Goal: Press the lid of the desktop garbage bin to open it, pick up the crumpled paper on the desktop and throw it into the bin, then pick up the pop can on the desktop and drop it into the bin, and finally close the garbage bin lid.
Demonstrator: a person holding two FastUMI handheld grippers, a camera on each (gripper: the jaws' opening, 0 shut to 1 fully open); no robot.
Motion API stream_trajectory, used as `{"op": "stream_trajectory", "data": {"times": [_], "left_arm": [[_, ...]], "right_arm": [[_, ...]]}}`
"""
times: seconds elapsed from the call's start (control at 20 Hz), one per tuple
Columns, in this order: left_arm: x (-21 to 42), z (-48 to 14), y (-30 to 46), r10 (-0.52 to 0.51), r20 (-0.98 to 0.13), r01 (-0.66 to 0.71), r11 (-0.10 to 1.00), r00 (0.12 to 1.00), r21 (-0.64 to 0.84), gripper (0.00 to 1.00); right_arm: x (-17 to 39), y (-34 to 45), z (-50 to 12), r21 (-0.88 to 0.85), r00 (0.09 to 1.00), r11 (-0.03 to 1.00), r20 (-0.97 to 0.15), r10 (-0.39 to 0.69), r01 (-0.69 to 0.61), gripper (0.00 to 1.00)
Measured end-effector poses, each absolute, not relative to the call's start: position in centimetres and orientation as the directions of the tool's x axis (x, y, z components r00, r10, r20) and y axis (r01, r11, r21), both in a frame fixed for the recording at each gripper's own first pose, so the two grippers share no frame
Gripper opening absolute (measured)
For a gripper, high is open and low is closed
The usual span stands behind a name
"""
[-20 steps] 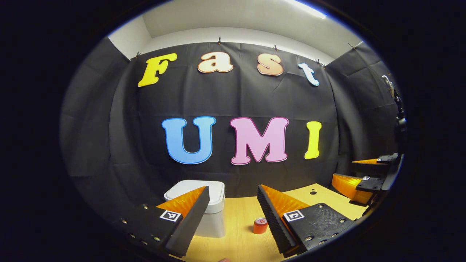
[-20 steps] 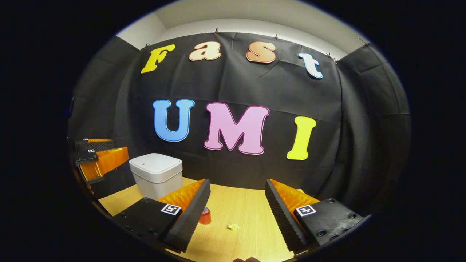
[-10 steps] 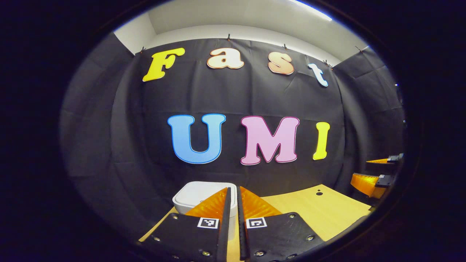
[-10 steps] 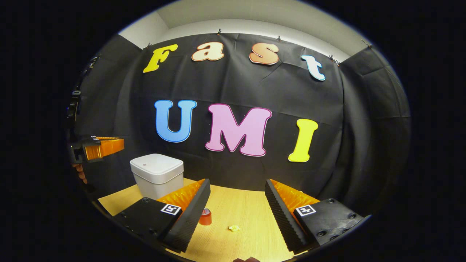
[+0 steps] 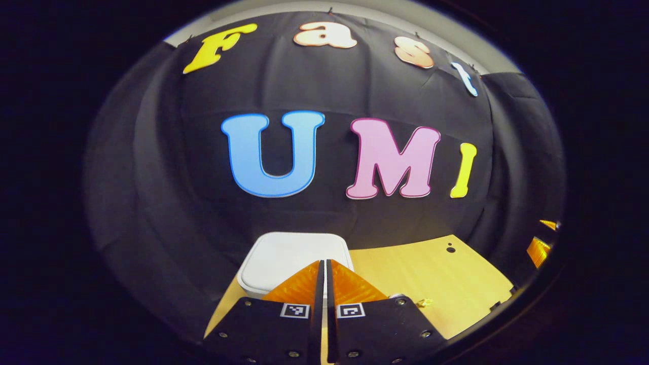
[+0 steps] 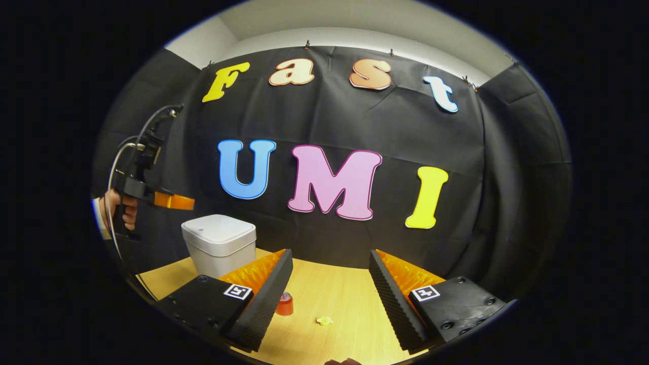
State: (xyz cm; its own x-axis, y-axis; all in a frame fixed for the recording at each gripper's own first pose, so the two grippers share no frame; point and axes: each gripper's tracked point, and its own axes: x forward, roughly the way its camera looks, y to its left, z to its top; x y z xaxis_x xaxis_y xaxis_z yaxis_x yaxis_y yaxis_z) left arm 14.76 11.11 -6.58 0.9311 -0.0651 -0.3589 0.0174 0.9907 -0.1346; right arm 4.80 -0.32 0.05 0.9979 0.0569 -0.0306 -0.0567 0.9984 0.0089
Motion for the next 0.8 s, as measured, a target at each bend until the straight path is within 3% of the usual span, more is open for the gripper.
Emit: {"op": "stream_trajectory", "data": {"times": [0.5, 0.65, 0.8], "left_arm": [[18.1, -13.9, 15.2, 0.056, -0.571, -0.113, 0.991, 0.819, -0.065, 0.06], [18.3, -14.1, 15.7, 0.094, -0.561, -0.135, 0.99, 0.822, -0.033, 0.02], [17.6, -14.5, 15.6, 0.114, -0.62, -0.125, 0.992, 0.776, 0.025, 0.06]], "right_arm": [[9.2, -3.7, -2.6, 0.071, 0.992, 0.994, -0.092, 0.089, -0.083, 0.98], [10.3, -4.3, -3.2, 0.078, 0.991, 0.993, -0.097, 0.095, -0.088, 0.98], [11.2, -4.7, -4.1, 0.089, 0.988, 0.991, -0.113, 0.107, -0.097, 0.98]]}}
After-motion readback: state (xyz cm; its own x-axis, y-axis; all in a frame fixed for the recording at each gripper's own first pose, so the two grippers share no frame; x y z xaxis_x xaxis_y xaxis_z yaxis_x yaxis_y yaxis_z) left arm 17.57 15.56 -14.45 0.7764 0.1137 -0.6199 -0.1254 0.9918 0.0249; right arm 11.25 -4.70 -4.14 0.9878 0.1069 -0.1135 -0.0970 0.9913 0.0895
